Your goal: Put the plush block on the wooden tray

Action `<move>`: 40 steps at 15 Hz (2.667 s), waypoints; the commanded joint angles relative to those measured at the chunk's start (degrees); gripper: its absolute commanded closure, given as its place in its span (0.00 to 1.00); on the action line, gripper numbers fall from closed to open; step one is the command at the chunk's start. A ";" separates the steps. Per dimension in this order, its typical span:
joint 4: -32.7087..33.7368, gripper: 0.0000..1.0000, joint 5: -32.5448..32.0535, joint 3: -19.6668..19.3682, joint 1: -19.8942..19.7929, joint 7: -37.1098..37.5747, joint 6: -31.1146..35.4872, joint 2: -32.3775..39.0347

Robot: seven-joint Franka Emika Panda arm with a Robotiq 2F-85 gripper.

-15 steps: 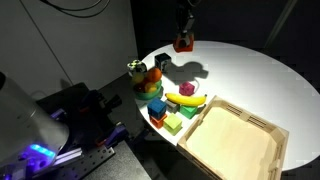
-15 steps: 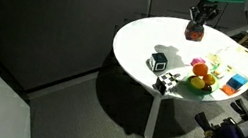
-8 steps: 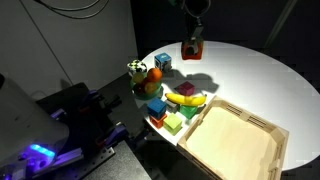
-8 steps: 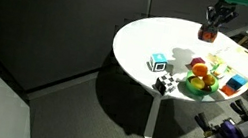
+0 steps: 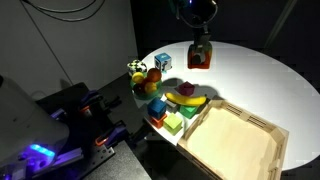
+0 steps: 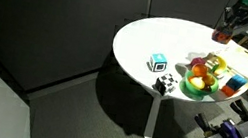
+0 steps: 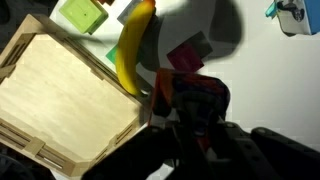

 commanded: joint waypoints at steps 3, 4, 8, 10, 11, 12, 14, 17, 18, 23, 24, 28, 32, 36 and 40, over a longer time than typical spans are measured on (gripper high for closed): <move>-3.46 0.91 -2.76 -1.76 -1.96 0.26 3.41 -2.05; -3.66 0.91 -3.51 -2.05 -2.20 0.56 4.03 -1.91; -3.98 0.92 -6.99 -3.30 -3.01 0.93 7.29 -0.84; -4.39 0.92 -9.06 -3.90 -3.25 1.45 10.17 -0.21; -4.51 0.92 -10.22 -4.22 -3.31 1.75 11.56 0.21; -4.58 0.92 -11.38 -4.60 -3.30 2.24 12.89 0.70; -4.57 0.92 -13.68 -5.40 -3.19 3.03 14.94 1.83; -4.36 0.92 -17.35 -6.93 -2.76 4.88 17.03 3.75; -4.22 0.92 -18.45 -7.46 -2.60 5.57 17.38 4.47; -4.17 0.92 -21.83 -9.71 -1.77 7.65 18.29 6.54; -4.32 0.92 -22.37 -10.07 -1.58 7.88 18.22 6.57; -4.99 0.44 -22.20 -10.38 -1.33 7.01 17.76 5.88; -5.79 0.12 -21.79 -10.11 -1.21 6.40 18.01 4.86; -6.68 0.00 -21.42 -9.68 -0.91 5.87 18.28 3.64; -9.25 0.00 -18.89 -7.66 -0.89 3.32 18.24 0.56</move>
